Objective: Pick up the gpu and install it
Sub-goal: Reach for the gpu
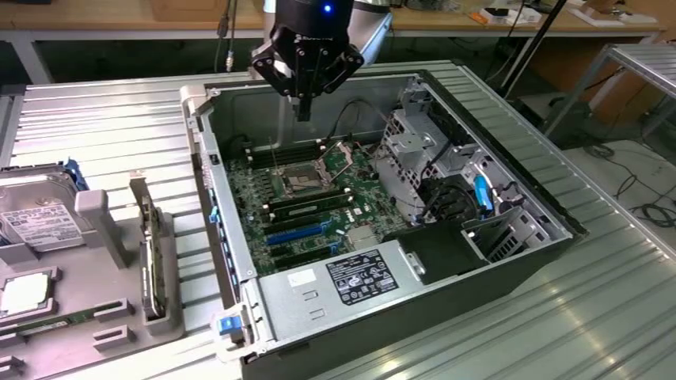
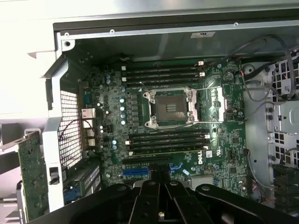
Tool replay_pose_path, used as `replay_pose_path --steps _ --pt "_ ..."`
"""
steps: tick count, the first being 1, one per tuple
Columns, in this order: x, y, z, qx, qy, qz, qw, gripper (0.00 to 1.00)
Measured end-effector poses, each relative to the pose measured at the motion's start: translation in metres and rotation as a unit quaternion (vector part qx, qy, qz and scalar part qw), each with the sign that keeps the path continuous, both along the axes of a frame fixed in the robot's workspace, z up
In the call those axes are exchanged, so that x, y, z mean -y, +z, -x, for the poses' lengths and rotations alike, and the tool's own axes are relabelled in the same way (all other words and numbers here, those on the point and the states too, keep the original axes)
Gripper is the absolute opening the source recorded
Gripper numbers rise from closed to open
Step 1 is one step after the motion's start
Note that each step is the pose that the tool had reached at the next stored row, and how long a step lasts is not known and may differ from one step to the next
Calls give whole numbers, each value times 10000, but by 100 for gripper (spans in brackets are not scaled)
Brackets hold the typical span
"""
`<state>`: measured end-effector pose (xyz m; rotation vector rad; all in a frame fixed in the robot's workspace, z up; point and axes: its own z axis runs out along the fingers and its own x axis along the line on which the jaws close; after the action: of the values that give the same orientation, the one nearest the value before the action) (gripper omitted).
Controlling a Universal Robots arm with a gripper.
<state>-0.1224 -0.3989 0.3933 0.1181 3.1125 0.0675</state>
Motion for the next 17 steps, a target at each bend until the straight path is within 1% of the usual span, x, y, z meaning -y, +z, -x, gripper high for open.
replay_pose_path --steps 3,5,17 --pt "0 0 13 0 0 0 10000 11" --pt "0 -1 53 0 1 0 10000 11" --pt "0 -3 122 0 0 0 10000 11"
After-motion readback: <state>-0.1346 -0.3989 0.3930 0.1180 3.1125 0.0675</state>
